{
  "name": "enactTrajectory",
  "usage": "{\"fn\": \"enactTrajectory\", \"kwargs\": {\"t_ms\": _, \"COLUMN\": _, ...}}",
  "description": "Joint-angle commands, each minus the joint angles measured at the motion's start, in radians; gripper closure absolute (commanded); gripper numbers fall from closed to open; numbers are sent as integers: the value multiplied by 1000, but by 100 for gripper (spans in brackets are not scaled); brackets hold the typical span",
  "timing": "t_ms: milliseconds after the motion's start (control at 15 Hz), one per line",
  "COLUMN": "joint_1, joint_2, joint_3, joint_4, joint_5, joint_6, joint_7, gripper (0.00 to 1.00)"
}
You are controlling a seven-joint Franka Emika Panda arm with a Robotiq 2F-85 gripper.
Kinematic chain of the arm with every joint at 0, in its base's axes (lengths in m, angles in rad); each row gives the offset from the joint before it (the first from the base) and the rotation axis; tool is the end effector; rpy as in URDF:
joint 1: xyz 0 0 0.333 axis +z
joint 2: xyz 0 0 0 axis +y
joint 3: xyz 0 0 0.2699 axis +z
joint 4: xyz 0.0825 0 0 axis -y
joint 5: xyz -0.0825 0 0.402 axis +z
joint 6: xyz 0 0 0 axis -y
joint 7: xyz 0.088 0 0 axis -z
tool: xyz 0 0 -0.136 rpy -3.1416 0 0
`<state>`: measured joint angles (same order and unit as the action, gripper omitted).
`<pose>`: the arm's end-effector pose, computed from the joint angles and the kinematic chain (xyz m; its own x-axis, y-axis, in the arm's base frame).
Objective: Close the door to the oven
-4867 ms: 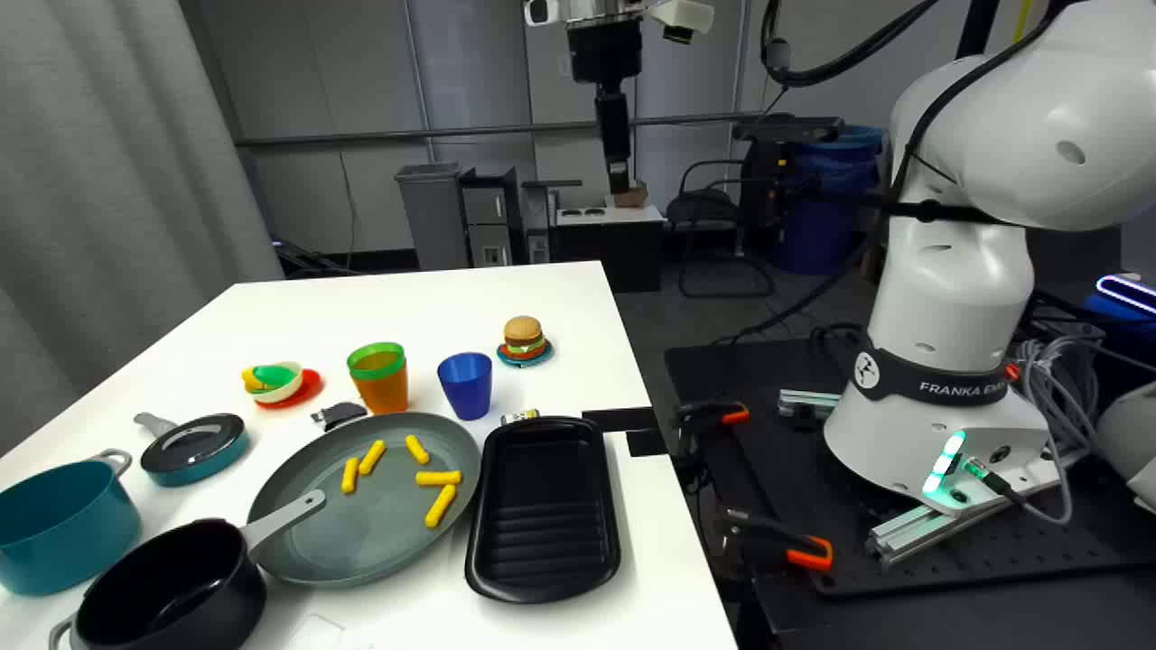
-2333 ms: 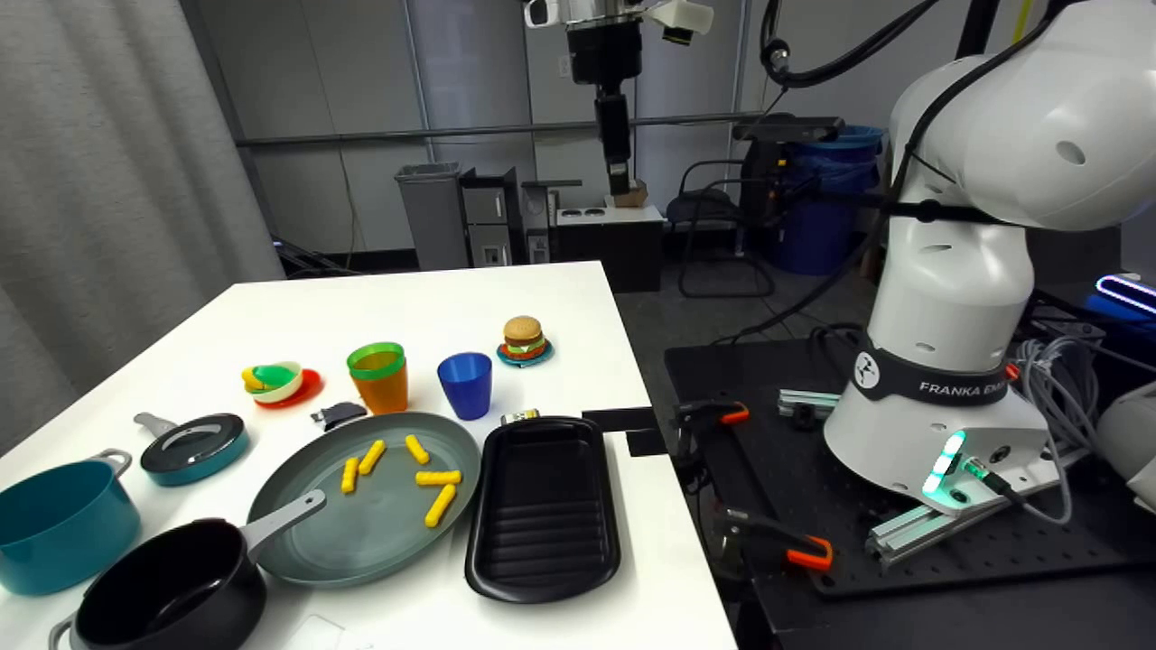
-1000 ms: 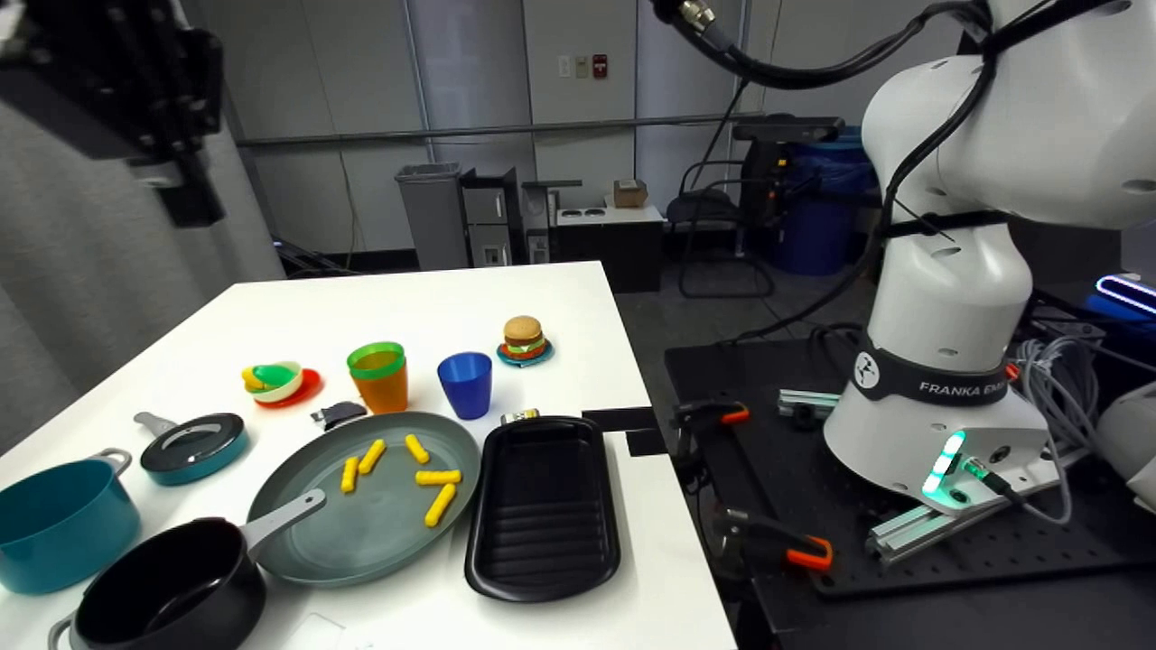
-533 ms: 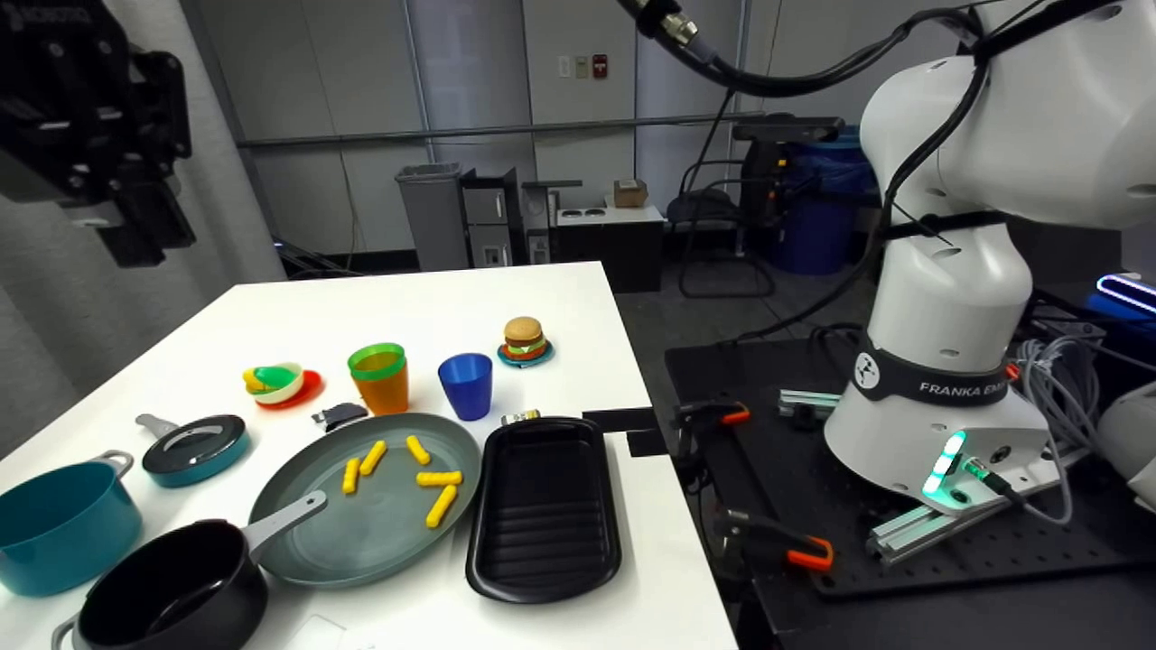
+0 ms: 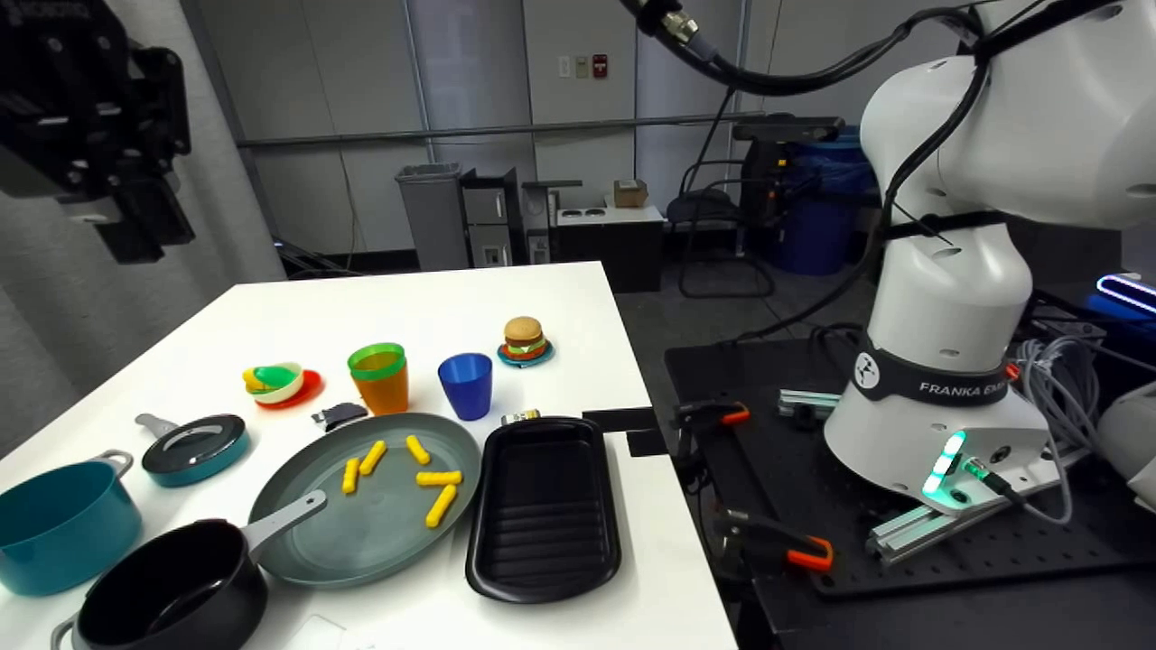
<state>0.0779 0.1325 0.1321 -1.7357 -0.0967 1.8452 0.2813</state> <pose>0.6000 0.1152 0.4137 0.9990 -0.0450 -0.0009 -0.0448 -0.9959 0.0783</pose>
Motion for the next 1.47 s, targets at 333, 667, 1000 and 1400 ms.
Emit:
{"fn": "enactTrajectory", "kwargs": {"t_ms": 333, "joint_1": 13, "joint_2": 15, "joint_3": -24, "joint_4": 3, "joint_5": 0, "joint_6": 35, "joint_7": -11, "gripper": 40}}
{"fn": "enactTrajectory", "kwargs": {"t_ms": 667, "joint_1": 11, "joint_2": 46, "joint_3": -41, "joint_4": 6, "joint_5": -17, "joint_6": 83, "joint_7": -7, "gripper": 88}}
{"fn": "enactTrajectory", "kwargs": {"t_ms": 1000, "joint_1": 13, "joint_2": 83, "joint_3": -57, "joint_4": -9, "joint_5": -21, "joint_6": 122, "joint_7": 2, "gripper": 100}}
{"fn": "enactTrajectory", "kwargs": {"t_ms": 1400, "joint_1": 15, "joint_2": 116, "joint_3": -68, "joint_4": -54, "joint_5": -9, "joint_6": 168, "joint_7": 16, "gripper": 100}}
